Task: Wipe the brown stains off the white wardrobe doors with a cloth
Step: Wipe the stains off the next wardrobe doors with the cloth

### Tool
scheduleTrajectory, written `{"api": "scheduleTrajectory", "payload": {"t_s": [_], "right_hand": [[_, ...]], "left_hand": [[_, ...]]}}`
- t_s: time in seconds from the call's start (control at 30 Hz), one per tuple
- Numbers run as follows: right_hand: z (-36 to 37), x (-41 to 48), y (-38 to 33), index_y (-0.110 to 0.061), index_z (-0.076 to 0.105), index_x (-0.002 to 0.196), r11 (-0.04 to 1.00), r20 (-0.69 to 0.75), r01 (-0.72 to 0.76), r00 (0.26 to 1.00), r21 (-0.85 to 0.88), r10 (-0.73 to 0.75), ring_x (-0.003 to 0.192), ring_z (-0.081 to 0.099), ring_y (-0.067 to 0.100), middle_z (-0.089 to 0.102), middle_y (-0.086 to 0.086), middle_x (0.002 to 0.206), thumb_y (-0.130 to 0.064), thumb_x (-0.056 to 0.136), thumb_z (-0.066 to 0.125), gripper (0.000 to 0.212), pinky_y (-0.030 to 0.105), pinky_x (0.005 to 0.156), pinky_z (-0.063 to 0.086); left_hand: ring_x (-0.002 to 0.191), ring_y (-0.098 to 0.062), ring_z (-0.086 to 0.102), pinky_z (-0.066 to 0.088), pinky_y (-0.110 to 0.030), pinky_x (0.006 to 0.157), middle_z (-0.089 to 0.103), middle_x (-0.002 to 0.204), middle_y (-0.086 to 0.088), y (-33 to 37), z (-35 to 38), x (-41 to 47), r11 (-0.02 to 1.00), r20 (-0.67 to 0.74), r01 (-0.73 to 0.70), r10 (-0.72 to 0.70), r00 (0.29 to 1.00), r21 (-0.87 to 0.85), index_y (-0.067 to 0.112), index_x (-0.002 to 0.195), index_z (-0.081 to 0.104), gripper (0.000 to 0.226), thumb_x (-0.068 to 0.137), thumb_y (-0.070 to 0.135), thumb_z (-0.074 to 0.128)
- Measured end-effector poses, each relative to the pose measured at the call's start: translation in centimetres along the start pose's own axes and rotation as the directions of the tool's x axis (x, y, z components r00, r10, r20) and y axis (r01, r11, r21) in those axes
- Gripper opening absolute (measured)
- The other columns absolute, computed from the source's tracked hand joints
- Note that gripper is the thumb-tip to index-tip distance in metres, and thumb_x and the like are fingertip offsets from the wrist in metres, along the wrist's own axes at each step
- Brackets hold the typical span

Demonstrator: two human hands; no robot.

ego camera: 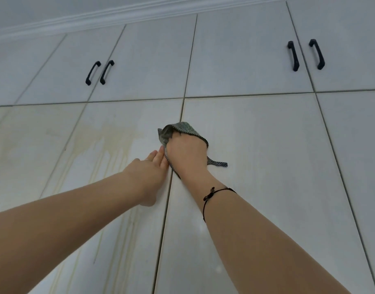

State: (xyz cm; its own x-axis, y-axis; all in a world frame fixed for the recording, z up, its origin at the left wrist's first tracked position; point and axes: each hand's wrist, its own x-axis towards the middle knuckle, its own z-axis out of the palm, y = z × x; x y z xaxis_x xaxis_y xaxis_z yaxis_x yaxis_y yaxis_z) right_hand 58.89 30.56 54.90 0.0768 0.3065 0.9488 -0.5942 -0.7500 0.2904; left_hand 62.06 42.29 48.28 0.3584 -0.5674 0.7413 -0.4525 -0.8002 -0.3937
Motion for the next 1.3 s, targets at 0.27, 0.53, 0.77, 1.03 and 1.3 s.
{"api": "scheduleTrajectory", "payload": {"t_s": [0.27, 0.53, 0.77, 1.03, 1.3], "right_hand": [[-2.2, -7.6, 0.9, -0.017, 0.067, 0.082, 0.986, -0.059, 0.141, 0.989, 0.094, -0.136, 0.061, 0.057, 0.017, 0.061, -0.002, 0.072, -0.02, 0.089, 0.062, 0.008, 0.028, 0.05, 0.031], [-6.3, -13.6, 7.8, -0.021, 0.064, 0.065, 0.977, -0.037, 0.164, 0.986, 0.138, -0.16, 0.046, 0.047, 0.016, 0.055, -0.006, 0.057, -0.024, 0.087, 0.065, 0.023, 0.023, 0.042, 0.028], [-9.4, -15.1, 19.2, -0.021, 0.058, 0.076, 0.958, -0.016, -0.272, 0.962, -0.088, 0.272, 0.051, 0.043, 0.019, 0.055, -0.002, 0.062, -0.037, 0.094, 0.042, 0.029, 0.026, 0.049, 0.025], [-11.0, -21.9, 22.6, -0.016, 0.039, 0.065, 0.843, -0.122, -0.528, 0.848, -0.104, 0.516, 0.052, 0.043, 0.025, 0.044, 0.001, 0.061, -0.032, 0.088, 0.036, 0.028, 0.024, 0.049, 0.03], [-9.6, -26.1, 15.7, -0.019, 0.037, 0.062, 0.952, -0.072, -0.289, 0.957, -0.102, 0.282, 0.048, 0.03, 0.02, 0.042, -0.001, 0.053, -0.028, 0.087, 0.044, 0.028, 0.024, 0.049, 0.016]], "left_hand": [[0.105, -0.025, 0.059, 0.048, -0.032, 0.072, 0.008, 0.164, -0.012, -0.8, -3.1, -0.1, 1.0, 0.109, -0.017, 0.017, 0.994, 0.003, 0.009, 0.155, 0.015, 0.081, 0.083, 0.008, 0.054], [0.149, -0.036, 0.024, 0.044, -0.042, 0.107, -0.008, 0.162, -0.029, 2.0, -2.2, -0.1, 0.985, 0.055, 0.062, -0.071, 0.996, 0.16, -0.01, 0.153, -0.007, 0.089, 0.093, 0.01, 0.056], [0.153, -0.037, 0.009, 0.035, -0.044, 0.114, -0.013, 0.161, -0.03, 2.7, -0.2, -1.4, 0.95, 0.03, 0.106, -0.12, 0.992, 0.295, -0.011, 0.151, -0.014, 0.087, 0.1, 0.019, 0.051], [0.153, -0.038, 0.006, 0.032, -0.045, 0.116, -0.015, 0.16, -0.03, 3.1, 0.4, -1.1, 0.975, 0.023, 0.142, -0.148, 0.989, 0.172, -0.011, 0.151, -0.016, 0.088, 0.099, 0.016, 0.05], [0.153, -0.04, 0.004, 0.027, -0.048, 0.119, -0.017, 0.16, -0.031, 3.1, 1.0, -1.2, 0.986, 0.003, 0.14, -0.141, 0.99, 0.09, -0.011, 0.15, -0.017, 0.088, 0.098, 0.013, 0.049]]}}
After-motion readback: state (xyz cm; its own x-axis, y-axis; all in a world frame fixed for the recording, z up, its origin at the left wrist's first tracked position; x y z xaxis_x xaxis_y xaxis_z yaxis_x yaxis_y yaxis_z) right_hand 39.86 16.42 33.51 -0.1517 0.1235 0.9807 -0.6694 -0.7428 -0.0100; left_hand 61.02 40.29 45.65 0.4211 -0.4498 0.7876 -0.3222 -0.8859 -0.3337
